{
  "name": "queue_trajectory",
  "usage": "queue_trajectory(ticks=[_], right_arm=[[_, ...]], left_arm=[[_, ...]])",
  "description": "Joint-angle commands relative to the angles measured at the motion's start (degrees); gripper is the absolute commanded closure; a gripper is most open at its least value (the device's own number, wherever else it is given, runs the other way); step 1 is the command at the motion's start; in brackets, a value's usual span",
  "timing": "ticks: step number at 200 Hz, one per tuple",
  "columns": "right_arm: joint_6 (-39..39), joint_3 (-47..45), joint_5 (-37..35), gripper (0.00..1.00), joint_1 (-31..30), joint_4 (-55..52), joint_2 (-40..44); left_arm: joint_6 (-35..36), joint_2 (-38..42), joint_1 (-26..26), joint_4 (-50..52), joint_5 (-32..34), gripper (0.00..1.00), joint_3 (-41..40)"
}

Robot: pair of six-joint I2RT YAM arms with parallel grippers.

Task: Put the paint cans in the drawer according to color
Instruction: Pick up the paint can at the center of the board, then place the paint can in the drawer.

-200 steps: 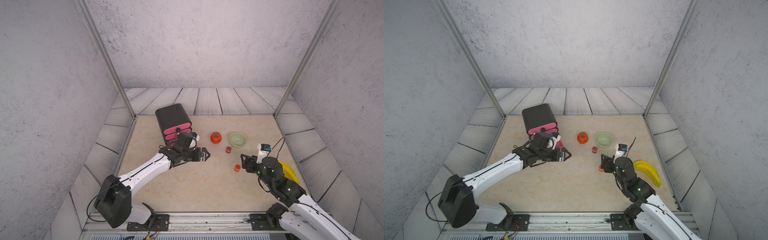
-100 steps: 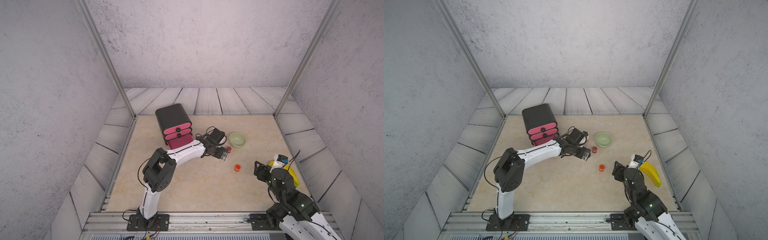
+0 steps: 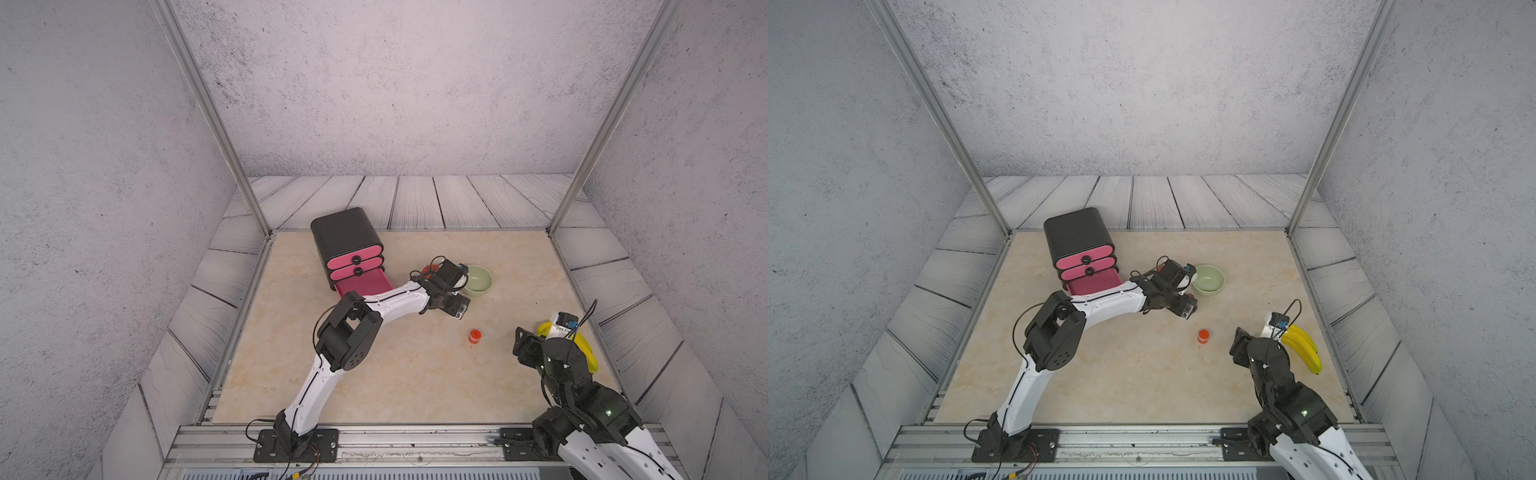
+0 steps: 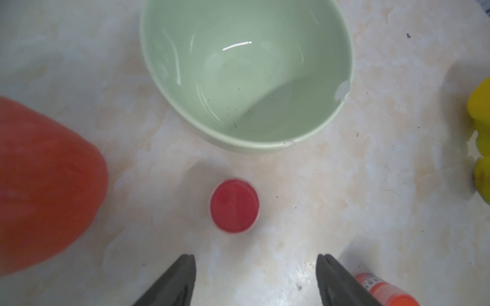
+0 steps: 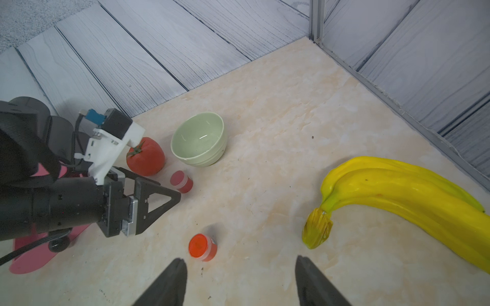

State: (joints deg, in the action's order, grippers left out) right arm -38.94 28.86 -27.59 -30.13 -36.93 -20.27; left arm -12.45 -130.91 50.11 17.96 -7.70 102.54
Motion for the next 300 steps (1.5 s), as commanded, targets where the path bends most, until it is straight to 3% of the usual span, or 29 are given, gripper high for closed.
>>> queue_trajectory(ticks=[1,92,154,176,207,237,273,300], right_arm=[[1.7,1.3,-1.9,0.31,0.2,-1.1,0.3],[2.4,1.8,-1.3,0.32,0.4,-1.7,0.0],[2.6,2.4,-1.7,0.32,0.3,-2.5,1.1],[2.9,2.4,-1.7,0.32,0.4,-2.2,1.7],[3.3,1.9,-1.6,0.32,0.4,-1.7,3.4],[3.7,-0.2,0.0,0.32,0.4,1.7,5.1],[3.1,-3.3,5.4,0.32,0.3,10.5,1.6],[2.2,-3.9,13.3,0.32,0.3,17.7,-4.3]], left_arm=[[2.0,-2.6,0.7,0.2,2.2,0.29,3.3],[2.9,-11.2,1.3,5.1,8.0,0.53,14.5],[3.2,-11.5,1.3,6.2,6.6,0.58,14.8],[2.8,-9.8,1.2,7.0,5.4,0.66,13.6],[2.7,-1.8,1.2,10.1,3.8,0.69,9.6],[1.5,8.8,1.2,14.6,7.0,0.7,2.9],[-0.2,25.7,-0.2,13.8,13.0,0.7,-14.0],[-1.2,39.5,-5.0,11.2,19.3,0.7,-30.2]])
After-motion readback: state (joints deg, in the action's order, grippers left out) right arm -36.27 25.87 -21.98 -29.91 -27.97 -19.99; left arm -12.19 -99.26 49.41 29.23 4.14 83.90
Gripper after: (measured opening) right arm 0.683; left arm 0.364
